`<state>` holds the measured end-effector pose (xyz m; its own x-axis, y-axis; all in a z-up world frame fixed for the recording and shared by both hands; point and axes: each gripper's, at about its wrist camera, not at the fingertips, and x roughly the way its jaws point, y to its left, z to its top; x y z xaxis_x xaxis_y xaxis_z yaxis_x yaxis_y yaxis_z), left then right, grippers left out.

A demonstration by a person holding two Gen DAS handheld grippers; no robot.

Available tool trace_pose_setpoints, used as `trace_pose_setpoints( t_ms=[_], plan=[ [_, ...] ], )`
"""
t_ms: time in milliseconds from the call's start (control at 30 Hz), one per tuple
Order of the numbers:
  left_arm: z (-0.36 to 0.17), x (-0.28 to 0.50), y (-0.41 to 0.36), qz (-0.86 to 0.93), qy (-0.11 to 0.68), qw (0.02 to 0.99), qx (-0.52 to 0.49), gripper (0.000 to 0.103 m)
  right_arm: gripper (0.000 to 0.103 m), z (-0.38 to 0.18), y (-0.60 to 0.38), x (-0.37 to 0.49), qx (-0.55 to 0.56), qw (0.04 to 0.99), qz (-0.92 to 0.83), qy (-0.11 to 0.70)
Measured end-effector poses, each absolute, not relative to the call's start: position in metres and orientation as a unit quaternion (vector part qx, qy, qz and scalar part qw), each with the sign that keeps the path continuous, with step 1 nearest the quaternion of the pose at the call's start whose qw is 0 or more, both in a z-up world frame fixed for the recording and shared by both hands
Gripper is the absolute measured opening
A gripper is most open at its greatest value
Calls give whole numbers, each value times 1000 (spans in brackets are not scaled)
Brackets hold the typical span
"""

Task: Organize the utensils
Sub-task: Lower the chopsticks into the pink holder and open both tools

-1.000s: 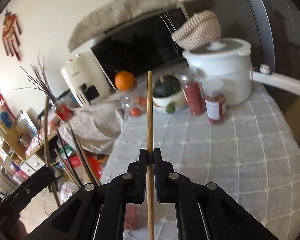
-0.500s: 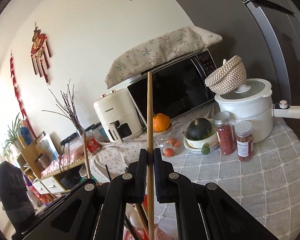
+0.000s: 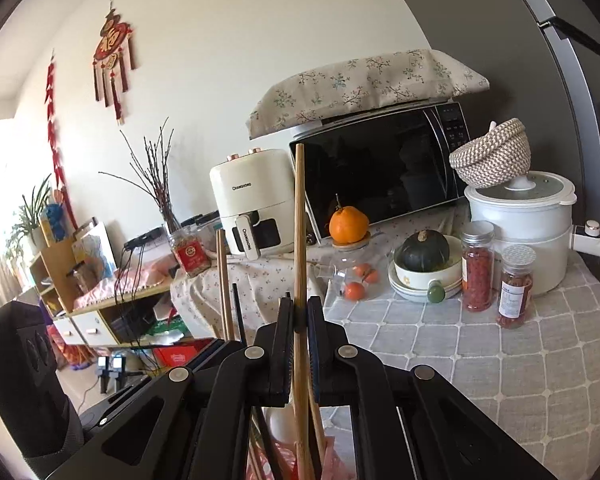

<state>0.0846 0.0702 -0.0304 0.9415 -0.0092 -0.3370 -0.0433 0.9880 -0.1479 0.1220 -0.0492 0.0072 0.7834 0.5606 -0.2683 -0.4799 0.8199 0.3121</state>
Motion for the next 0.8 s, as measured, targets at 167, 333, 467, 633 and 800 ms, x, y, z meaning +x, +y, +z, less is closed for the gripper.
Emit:
trace_pose_setpoints(
  t_ms=[167, 333, 467, 633, 800],
  plan=[
    [-37, 89, 75, 13, 210, 973, -94, 11, 7, 2, -43, 119, 97, 939, 278, 178],
    [-37, 89, 80, 14, 230, 968, -103, 12, 7, 0, -42, 118, 92, 940, 278, 177],
    [-29, 87, 87, 17, 237, 964, -117, 17, 7, -2, -40, 117, 83, 941, 276, 179],
    [-15, 82, 102, 30, 243, 958, -152, 27, 7, -2, -38, 117, 83, 937, 285, 185],
    [-11, 81, 107, 44, 269, 953, -136, 55, 17, -15, -27, 115, 42, 923, 304, 234]
  ],
)
